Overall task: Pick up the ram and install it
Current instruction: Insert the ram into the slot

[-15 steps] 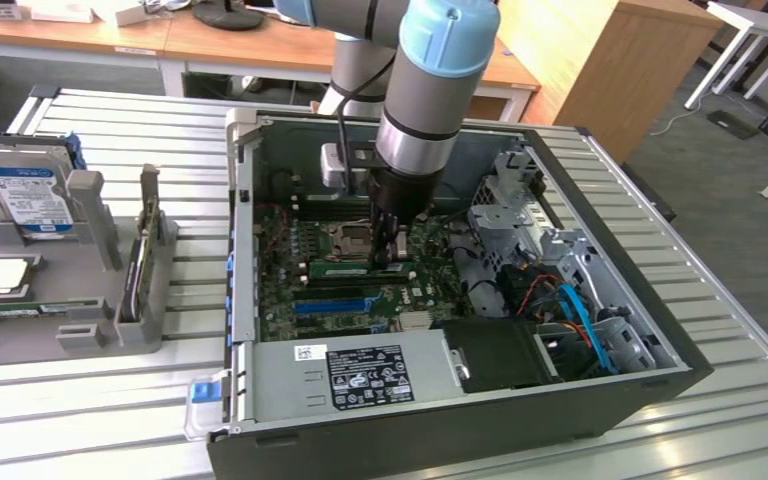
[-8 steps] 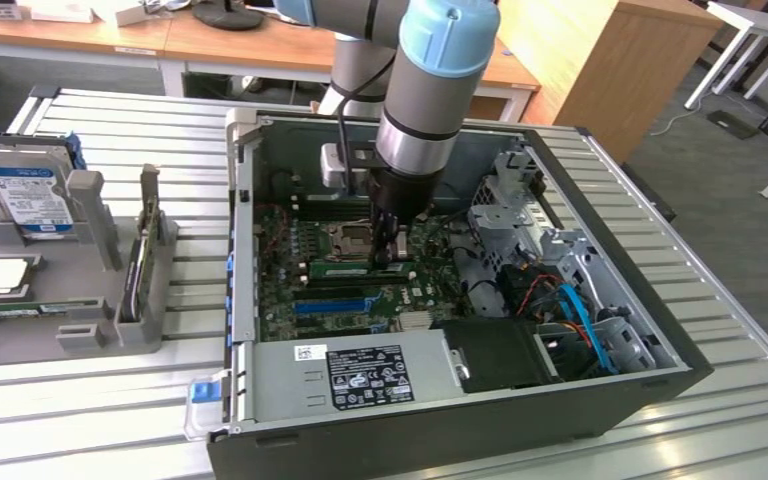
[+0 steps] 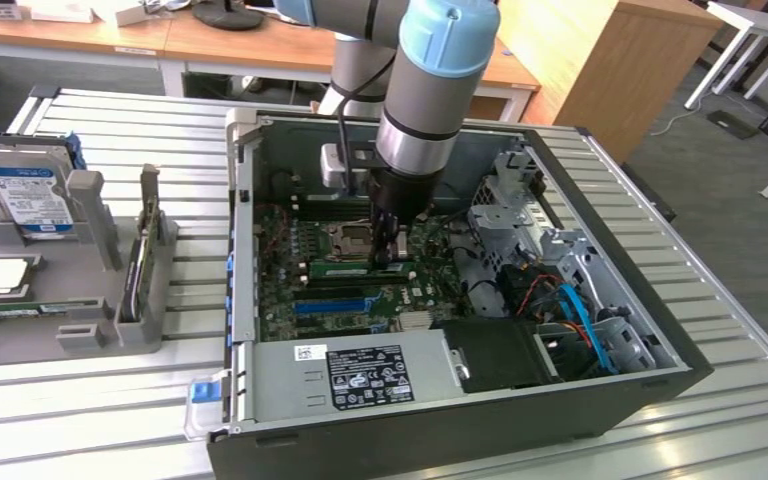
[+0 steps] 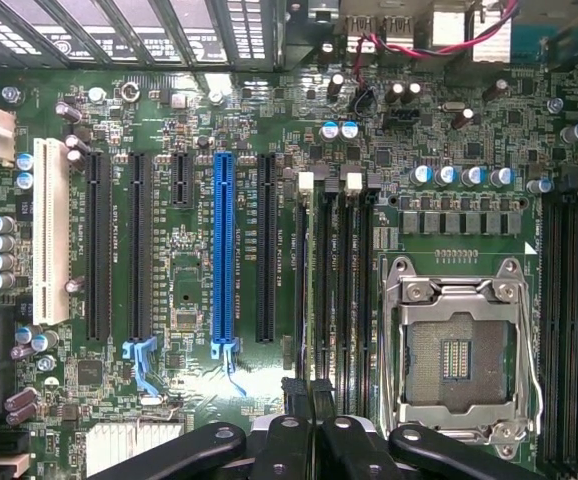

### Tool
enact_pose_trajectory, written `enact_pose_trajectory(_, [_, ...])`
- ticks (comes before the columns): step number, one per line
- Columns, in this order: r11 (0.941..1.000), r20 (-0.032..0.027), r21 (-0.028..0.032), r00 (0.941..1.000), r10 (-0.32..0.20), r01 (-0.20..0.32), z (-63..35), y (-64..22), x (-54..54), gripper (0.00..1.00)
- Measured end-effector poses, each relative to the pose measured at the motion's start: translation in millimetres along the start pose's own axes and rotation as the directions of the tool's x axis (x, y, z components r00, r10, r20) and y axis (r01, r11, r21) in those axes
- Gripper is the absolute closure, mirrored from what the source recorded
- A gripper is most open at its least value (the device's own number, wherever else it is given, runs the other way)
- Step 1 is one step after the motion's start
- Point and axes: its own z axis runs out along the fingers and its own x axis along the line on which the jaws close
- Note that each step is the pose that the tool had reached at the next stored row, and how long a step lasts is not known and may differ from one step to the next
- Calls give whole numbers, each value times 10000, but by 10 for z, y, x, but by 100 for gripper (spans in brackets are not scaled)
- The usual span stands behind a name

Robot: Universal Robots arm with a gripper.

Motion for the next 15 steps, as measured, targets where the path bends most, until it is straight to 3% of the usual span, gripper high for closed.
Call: enact_pose_trajectory(15, [10000,0,-2,10000,-100,100,2,0,0,88])
